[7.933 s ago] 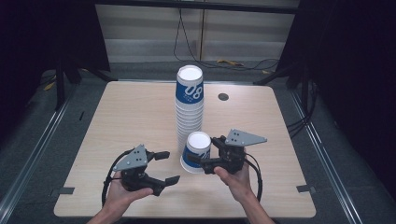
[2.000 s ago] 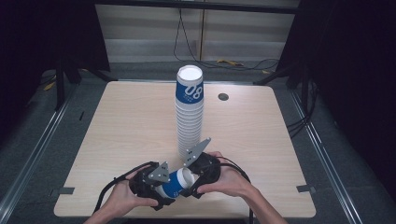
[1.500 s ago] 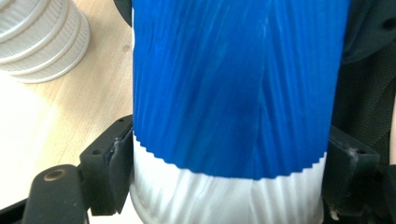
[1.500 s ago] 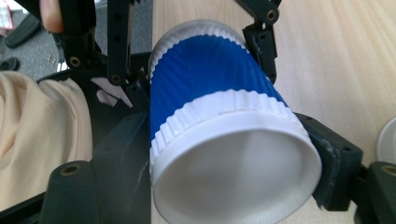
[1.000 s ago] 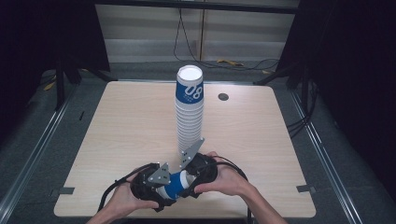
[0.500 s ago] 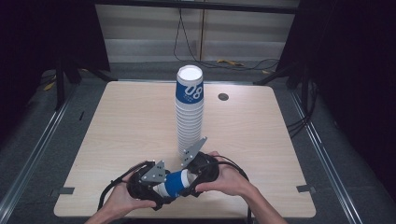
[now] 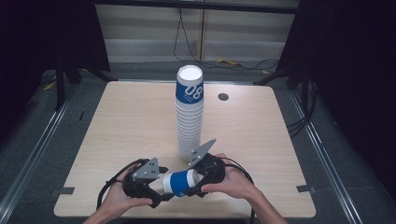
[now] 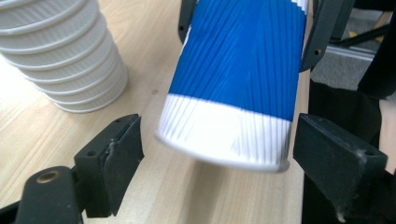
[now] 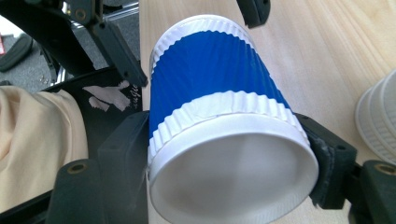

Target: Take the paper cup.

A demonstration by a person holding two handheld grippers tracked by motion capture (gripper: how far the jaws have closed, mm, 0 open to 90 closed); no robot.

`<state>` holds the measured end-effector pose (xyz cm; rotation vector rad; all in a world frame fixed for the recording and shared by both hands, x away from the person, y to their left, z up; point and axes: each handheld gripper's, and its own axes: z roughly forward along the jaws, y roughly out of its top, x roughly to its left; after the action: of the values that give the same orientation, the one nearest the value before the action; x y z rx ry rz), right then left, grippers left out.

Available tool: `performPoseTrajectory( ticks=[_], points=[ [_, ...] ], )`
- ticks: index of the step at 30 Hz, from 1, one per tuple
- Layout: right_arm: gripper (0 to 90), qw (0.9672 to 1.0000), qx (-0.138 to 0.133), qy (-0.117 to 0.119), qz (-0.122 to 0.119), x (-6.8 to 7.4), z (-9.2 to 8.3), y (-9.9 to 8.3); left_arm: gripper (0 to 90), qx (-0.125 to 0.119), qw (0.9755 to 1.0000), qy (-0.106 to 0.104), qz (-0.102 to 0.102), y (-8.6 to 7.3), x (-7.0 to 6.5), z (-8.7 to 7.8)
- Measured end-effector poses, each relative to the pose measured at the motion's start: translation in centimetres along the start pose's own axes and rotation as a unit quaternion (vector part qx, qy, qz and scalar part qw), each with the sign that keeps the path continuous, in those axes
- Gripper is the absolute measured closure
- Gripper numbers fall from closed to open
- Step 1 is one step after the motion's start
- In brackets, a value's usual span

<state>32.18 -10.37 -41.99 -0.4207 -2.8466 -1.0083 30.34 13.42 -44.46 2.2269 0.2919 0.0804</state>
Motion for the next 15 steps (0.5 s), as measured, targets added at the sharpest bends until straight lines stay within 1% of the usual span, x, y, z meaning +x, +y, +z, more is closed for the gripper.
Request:
performPoseTrajectory(
  ticks=[1, 2, 4, 5, 7, 8, 10, 12, 15],
  points=[
    [26.8, 1.0, -0.003, -0.002, 0.007, 0.0, -0.1, -0.1, 15.7, -0.005, 1.0, -0.002, -0.005, -0.1, 0.1, -0.1],
    [26.8, 0.9999, -0.008, -0.002, 0.008, 0.0, -0.2, -0.2, 15.7, -0.01, 0.9999, -0.005, -0.008, -0.1, 0.1, -0.1],
    [26.8, 0.9997, -0.018, -0.007, 0.015, -0.2, -0.3, -0.5, 15.7, -0.021, 0.9997, -0.007, -0.012, -0.1, 0.2, -0.2],
    [26.8, 0.9995, -0.026, -0.003, 0.018, -0.2, -0.3, -0.6, 15.7, -0.025, 0.9996, -0.007, -0.011, -0.1, 0.2, -0.3],
    [26.9, 0.9993, -0.029, -0.006, 0.024, -0.2, -0.3, -0.9, 15.7, -0.041, 0.9989, -0.008, -0.019, 0.0, 0.3, -0.5],
    [26.9, 0.9992, -0.031, -0.01, 0.023, -0.2, -0.3, -1.1, 15.7, -0.047, 0.9986, -0.009, -0.023, 0.0, 0.4, -0.7],
    [26.9, 0.9987, -0.04, -0.015, 0.028, -0.2, -0.4, -1.3, 15.7, -0.062, 0.9976, -0.01, -0.028, 0.0, 0.5, -1.1],
    [26.9, 0.9977, -0.058, -0.014, 0.031, -0.4, -0.5, -1.6, 15.7, -0.074, 0.9966, -0.008, -0.034, -0.1, 0.7, -1.4],
    [26.9, 0.9959, -0.081, -0.015, 0.038, -0.5, -0.6, -2.0, 15.6, -0.099, 0.994, -0.004, -0.046, -0.2, 1.0, -1.8]
  ],
)
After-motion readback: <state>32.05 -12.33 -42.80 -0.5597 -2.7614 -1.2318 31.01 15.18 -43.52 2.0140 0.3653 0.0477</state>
